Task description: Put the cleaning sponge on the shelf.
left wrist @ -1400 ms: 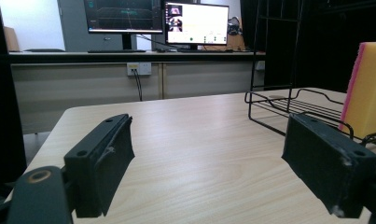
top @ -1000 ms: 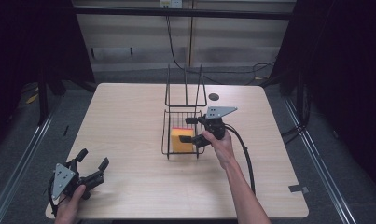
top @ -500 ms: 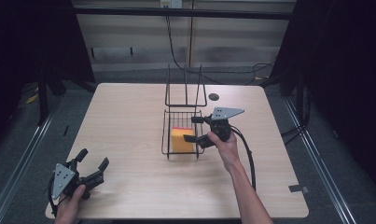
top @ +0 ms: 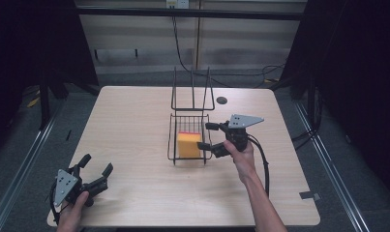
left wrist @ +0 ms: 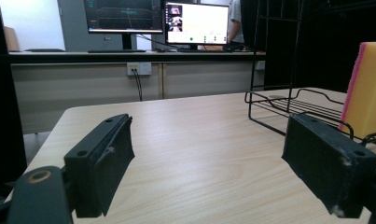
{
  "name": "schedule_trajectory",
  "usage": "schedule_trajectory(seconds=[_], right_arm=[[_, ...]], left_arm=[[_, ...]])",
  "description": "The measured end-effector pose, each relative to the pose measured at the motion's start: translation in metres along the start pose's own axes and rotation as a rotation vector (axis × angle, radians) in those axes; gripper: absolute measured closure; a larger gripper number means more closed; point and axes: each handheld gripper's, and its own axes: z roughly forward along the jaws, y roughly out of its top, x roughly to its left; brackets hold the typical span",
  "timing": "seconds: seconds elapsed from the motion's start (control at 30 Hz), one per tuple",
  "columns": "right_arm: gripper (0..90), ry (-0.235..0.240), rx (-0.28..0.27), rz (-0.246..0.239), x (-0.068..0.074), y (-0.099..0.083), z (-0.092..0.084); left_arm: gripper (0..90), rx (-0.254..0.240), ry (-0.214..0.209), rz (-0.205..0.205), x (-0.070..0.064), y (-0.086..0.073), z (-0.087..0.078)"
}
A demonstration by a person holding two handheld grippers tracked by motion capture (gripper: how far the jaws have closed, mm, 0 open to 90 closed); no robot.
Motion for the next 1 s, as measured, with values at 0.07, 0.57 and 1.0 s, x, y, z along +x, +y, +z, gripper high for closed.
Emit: schedule_trajectory(seconds=[0.07,0.57,1.0], right_arm=[[14.1,-0.008,0.005,0.005,0.001,-0.002,-0.004],[13.4,-0.124,-0.042,0.035,0.017,-0.024,-0.050],[13.3,-0.243,-0.041,0.069,0.037,-0.059,-0.089]], left_arm=[[15.7,0.000,0.000,0.000,0.000,0.000,0.000],[15.7,-0.001,0.001,0.001,0.000,0.000,0.000],[15.6,0.000,0.001,0.001,0.000,0.000,0.000]])
